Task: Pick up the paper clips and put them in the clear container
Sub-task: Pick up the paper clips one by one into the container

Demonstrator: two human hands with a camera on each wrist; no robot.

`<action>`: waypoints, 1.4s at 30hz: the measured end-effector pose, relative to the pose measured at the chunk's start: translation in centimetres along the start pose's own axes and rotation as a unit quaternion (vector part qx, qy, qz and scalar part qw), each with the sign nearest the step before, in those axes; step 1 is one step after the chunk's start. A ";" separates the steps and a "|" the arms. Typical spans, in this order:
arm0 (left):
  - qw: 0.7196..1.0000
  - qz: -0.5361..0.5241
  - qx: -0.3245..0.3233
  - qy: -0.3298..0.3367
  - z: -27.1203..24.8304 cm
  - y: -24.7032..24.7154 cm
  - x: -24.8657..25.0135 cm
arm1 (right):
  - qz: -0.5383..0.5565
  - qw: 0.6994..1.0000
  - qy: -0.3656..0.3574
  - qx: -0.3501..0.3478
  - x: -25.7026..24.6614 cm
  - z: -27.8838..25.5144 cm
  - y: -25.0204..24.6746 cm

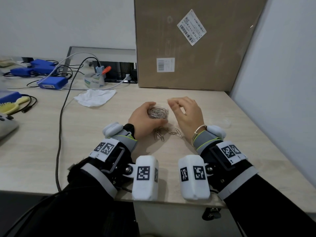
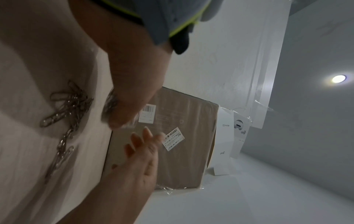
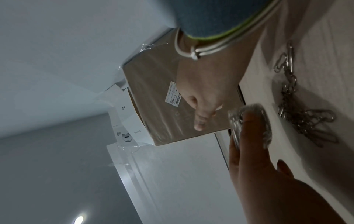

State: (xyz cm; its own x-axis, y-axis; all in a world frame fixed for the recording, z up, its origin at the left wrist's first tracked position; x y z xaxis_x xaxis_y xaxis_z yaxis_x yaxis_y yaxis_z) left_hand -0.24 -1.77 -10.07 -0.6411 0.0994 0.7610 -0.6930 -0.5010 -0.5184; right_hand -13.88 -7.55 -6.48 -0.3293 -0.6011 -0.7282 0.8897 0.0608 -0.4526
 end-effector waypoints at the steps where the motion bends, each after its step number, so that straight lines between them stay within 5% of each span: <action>1: 0.999 -0.009 0.033 -0.015 0.1 -0.7 -0.5 | 0.002 1.000 0.015 -0.021 0.4 0.0 0.5; 3: 0.993 -0.022 0.105 -0.043 0.1 -2.3 -1.5 | -0.064 0.991 0.037 -0.115 1.2 -0.6 2.6; 7: 0.985 -0.014 0.163 -0.062 0.0 -3.7 -1.9 | -0.271 0.923 0.012 -0.272 1.9 -3.0 5.9; 15: 0.987 -0.022 0.143 -0.063 -0.1 -3.2 -1.5 | -0.222 0.927 -0.038 -0.298 0.2 -3.3 7.0; 23: 0.989 -0.003 0.126 -0.070 -0.3 -2.9 -1.7 | -0.316 0.893 -0.066 -0.314 -0.6 -3.6 7.8; 32: 0.990 0.011 0.116 -0.082 -0.3 -2.9 -2.2 | -0.271 0.922 -0.008 -0.276 0.5 -2.3 7.0; 37: 0.990 0.021 0.106 -0.091 -0.3 -2.9 -2.7 | -0.108 0.977 0.069 -0.170 1.5 -0.5 5.0; 42: 0.994 0.030 0.067 -0.076 -0.1 -2.2 -2.3 | 0.012 0.993 0.100 -0.061 1.2 0.2 2.3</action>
State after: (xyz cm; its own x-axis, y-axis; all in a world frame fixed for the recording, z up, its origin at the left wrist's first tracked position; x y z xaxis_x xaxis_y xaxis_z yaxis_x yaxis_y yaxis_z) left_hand 2.78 -0.80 -10.72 -0.6162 -0.0601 0.7853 -0.5977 -0.6137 -0.5159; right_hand -12.13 -8.28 -8.27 -0.3749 -0.4282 -0.8223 0.8576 0.1768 -0.4830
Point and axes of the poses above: each hand's wrist, its own z-axis towards the middle knuckle, its own y-axis out of the palm, x = y × z, the point moved 9 cm from there along z, towards the middle knuckle, and after that the axes turned 12 degrees about y, right-handed, at the moved point
